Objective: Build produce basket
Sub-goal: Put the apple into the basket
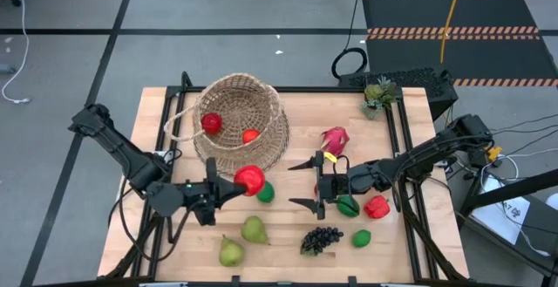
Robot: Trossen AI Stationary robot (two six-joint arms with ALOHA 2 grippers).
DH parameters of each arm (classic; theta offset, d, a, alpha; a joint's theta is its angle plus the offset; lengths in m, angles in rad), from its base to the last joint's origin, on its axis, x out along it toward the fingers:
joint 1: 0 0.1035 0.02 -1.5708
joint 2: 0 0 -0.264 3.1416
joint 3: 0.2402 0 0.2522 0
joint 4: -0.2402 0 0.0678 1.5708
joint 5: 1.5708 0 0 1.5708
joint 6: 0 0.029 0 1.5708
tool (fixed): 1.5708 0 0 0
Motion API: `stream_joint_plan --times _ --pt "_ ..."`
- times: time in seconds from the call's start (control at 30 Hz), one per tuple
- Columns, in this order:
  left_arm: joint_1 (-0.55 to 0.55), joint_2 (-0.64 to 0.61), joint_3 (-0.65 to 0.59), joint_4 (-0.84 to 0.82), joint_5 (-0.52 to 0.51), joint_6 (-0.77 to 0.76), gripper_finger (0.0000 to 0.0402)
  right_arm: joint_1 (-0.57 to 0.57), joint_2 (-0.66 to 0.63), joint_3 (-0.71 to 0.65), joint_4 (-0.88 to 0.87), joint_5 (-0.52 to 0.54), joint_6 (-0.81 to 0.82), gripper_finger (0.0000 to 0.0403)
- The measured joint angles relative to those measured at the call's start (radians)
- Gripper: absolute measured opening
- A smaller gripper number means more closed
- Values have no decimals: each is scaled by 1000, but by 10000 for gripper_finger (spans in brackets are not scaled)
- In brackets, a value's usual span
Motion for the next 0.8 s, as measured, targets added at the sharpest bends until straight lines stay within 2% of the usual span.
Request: stream_joint_plan --times 0.8 --pt "-4 0 0 41 0 -35 10 0 0 0 0 0 0 392"
